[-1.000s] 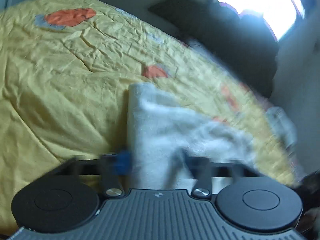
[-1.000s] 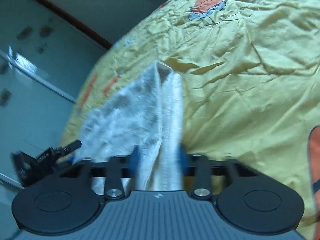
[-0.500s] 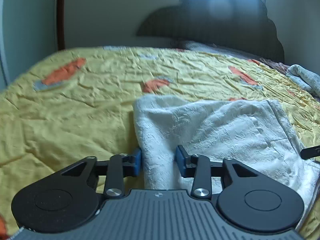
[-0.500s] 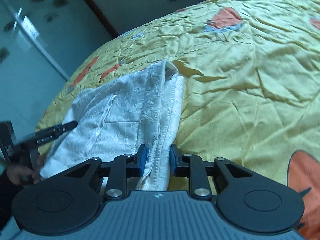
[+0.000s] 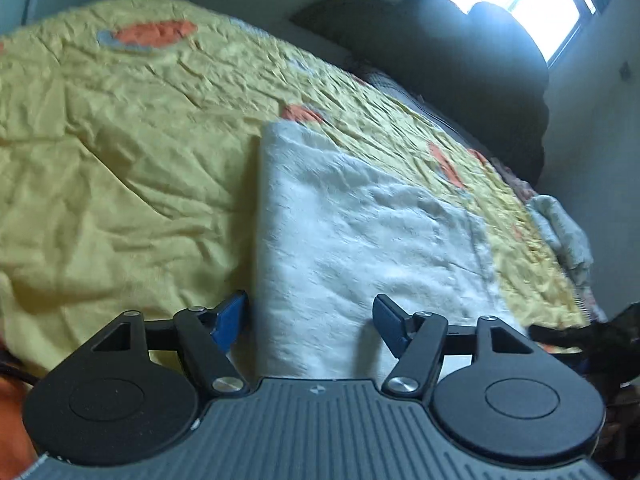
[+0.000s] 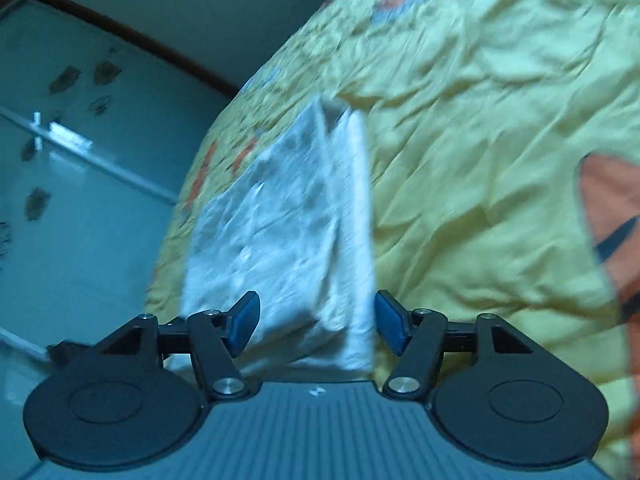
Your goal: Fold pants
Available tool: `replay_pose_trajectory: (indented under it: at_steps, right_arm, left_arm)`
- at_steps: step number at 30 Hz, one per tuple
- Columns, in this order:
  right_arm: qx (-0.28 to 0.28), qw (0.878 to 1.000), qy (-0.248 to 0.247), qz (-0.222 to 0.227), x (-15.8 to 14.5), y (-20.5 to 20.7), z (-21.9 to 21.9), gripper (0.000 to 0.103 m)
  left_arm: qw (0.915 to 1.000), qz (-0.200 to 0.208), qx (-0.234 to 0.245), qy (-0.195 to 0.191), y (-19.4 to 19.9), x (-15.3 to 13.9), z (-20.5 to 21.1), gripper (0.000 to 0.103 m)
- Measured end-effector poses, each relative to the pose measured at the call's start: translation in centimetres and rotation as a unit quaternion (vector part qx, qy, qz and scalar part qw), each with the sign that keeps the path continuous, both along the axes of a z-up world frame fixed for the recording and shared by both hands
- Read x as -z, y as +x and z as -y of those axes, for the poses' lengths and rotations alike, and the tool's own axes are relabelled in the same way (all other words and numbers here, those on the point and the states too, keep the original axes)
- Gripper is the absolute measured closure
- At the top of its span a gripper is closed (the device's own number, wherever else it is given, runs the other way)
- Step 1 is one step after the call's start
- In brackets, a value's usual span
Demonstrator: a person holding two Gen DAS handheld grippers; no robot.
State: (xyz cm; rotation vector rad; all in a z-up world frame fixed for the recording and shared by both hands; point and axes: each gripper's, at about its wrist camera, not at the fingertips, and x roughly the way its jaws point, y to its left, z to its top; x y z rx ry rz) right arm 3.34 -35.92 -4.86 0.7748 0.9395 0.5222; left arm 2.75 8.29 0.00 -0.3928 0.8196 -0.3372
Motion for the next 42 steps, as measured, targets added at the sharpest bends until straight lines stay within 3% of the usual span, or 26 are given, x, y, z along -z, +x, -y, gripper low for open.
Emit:
replay_pose_trajectory:
  at_steps: [1,2,3,6,10,13,15,17,19,21,22,23,24,25,26,27,28,29,30,31,33,35,37,38,39,42]
  right_arm:
    - [-0.005,1.0,-0.02,0.005,-0.3,0.1,-0.4,0.046]
    - [-0.01,0.999,-0.035,0.006,-0.4,0.1,-0.6,0.058]
    - [-0.009,0.999,-0.044,0.006,-0.3,0.0,-0.5,0.069]
    - [-0.013,0.999,-0.03,0.014,0.5,-0.4,0.2,0.076]
    - [-0.029,0.994,-0.088,0.049,-0.4,-0.8,-1.1,0.076]
    - [-0.013,0.996,-0.075,0.053,0.0,-1.3,-0.8,0.077]
    - [0.01,0.998,-0.044,0.043,0.3,-2.0,0.0,0.068]
    - [0.036,0.999,-0.028,0.021,-0.1,-3.3,1.4,0.059]
    - [0.089,0.995,-0.047,0.028,-1.2,-6.1,3.5,0.058]
    - [0.148,0.982,-0.109,0.054,-2.9,-9.8,5.7,0.058]
    - [0.181,0.964,-0.181,0.078,-4.2,-11.8,6.3,0.058]
    - [0.211,0.934,-0.27,0.099,-5.5,-13.5,6.6,0.057]
    - [0.235,0.892,-0.368,0.117,-6.6,-15.0,6.6,0.057]
    - [0.248,0.841,-0.463,0.132,-7.4,-16.1,6.6,0.055]
    - [0.26,0.79,-0.538,0.139,-7.8,-16.6,6.8,0.046]
    - [0.272,0.747,-0.589,0.141,-8.1,-17.1,7.4,0.036]
    - [0.279,0.724,-0.615,0.141,-8.5,-17.1,7.7,0.035]
    - [0.284,0.713,-0.624,0.146,-9.1,-17.1,7.8,0.035]
    - [0.291,0.718,-0.611,0.161,-9.7,-17.4,7.5,0.035]
    - [0.294,0.739,-0.579,0.179,-10.2,-17.5,6.6,0.035]
    - [0.27,0.808,-0.481,0.206,-10.3,-17.1,4.2,0.027]
    - [0.217,0.877,-0.378,0.202,-8.9,-15.9,0.5,0.02]
    - [0.16,0.927,-0.297,0.165,-6.6,-14.4,-3.1,0.02]
    - [0.137,0.938,-0.281,0.148,-5.6,-13.7,-5.0,0.02]
    - [0.127,0.94,-0.283,0.138,-4.8,-13.4,-6.9,0.02]
    - [0.125,0.929,-0.322,0.13,-3.5,-12.5,-9.9,0.02]
  left_arm:
    - [1.0,0.002,0.001,0.006,-0.1,0.0,0.4,0.035]
    - [0.9997,0.009,0.002,0.021,-0.2,0.0,0.8,0.039]
    - [0.9986,0.02,0.005,0.048,-0.3,0.0,1.2,0.051]
    - [0.9931,0.046,0.025,0.105,-0.7,0.1,2.1,0.054]
    - [0.9849,0.083,0.03,0.149,-0.9,0.7,2.8,0.054]
    - [0.9797,0.114,0.017,0.164,-1.4,1.2,3.3,0.047]
    - [0.9803,0.117,0.002,0.159,-1.5,0.8,2.7,0.029]
    - [0.976,0.134,-0.03,0.169,-2.5,-0.2,1.1,0.027]
    - [0.9681,0.158,-0.065,0.183,-4.3,-1.7,-1.5,0.027]
    - [0.9597,0.181,-0.097,0.192,-6.5,-3.6,-4.7,0.027]
    - [0.9534,0.195,-0.11,0.202,-7.6,-4.5,-6.2,0.026]
    - [0.9432,0.215,-0.124,0.221,-8.6,-5.6,-7.5,0.025]
    - [0.9269,0.242,-0.139,0.251,-9.6,-7.0,-8.8,0.021]
    - [0.9092,0.267,-0.153,0.281,-10.1,-8.1,-9.7,0.015]
    - [0.8878,0.293,-0.17,0.311,-10.4,-9.5,-10.6,0.012]
    - [0.8716,0.312,-0.189,0.327,-10.4,-10.7,-11.3,0.009]
    - [0.8651,0.319,-0.204,0.329,-10.0,-11.8,-11.9,0.01]
    - [0.8664,0.317,-0.216,0.32,-9.6,-12.8,-12.0,0.01]
    - [0.8734,0.312,-0.223,0.3,-9.2,-13.5,-11.6,0.01]
    - [0.8845,0.307,-0.219,0.274,-9.1,-13.6,-10.7,0.01]
    - [0.9096,0.293,-0.18,0.233,-9.4,-12.6,-7.5,0.009]
    - [0.9304,0.269,-0.12,0.219,-9.9,-10.2,-2.7,0.009]
    - [0.9464,0.238,-0.047,0.213,-10.8,-7.3,2.1,0.01]
    - [0.951,0.225,-0.022,0.211,-11.2,-6.0,4.1,0.01]
    - [0.9537,0.216,-0.004,0.209,-11.6,-4.9,5.9,0.01]
    - [0.9624,0.18,0.004,0.203,-11.8,-2.8,8.2,0.01]
